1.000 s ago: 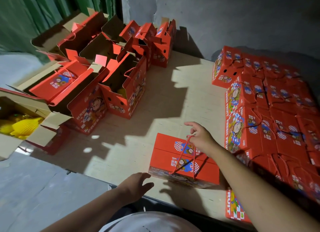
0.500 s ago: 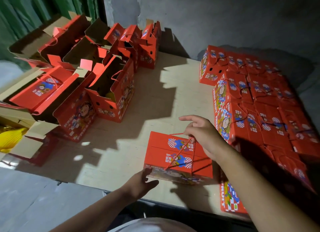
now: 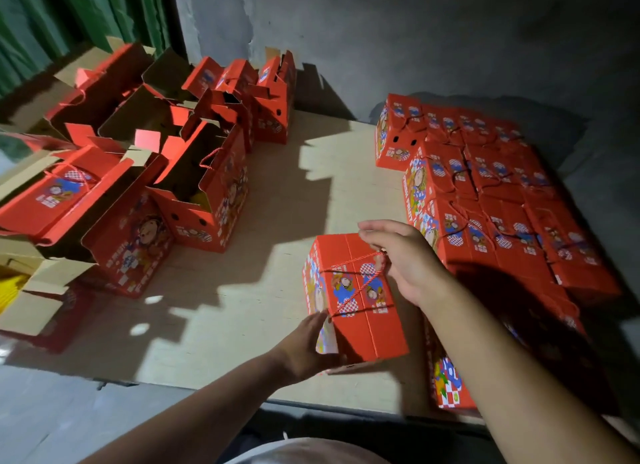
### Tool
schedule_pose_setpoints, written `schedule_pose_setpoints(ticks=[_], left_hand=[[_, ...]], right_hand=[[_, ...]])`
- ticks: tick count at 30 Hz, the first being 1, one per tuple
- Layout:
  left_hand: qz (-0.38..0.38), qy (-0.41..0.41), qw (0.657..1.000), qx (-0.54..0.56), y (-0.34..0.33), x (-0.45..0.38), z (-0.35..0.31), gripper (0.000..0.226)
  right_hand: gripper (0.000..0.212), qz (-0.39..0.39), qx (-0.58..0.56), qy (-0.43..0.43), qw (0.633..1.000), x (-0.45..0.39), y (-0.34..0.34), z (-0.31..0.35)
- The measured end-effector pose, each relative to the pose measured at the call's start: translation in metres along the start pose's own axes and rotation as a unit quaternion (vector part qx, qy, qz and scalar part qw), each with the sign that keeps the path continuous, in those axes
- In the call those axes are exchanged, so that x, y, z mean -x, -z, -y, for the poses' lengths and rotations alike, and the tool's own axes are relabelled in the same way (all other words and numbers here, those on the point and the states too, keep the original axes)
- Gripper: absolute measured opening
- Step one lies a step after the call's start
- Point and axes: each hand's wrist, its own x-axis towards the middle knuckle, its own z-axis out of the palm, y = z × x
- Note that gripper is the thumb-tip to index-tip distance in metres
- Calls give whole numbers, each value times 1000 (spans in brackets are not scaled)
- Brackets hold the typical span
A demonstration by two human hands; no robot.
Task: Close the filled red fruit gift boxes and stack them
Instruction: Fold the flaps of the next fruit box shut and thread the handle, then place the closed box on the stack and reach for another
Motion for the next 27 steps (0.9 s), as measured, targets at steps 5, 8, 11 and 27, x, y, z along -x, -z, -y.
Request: schedule_pose_setpoints(ticks=[5,8,11,27], left_hand=[[10,-14,1000,-2,-2,-4,6,103],[23,-19,999,-39,-2,-4,11,115],[15,-2,997,-70,-5,-4,14,125],[27,-16,954,-299,-20,17,10,84]], right_hand=[[15,-23,-9,-2,1000,9,2,-17],[14,-38,9,11,999,13,-1,-25],[15,-28,29,42,998,14,-2,-32],[58,95,521,183,828,89,16,-170]])
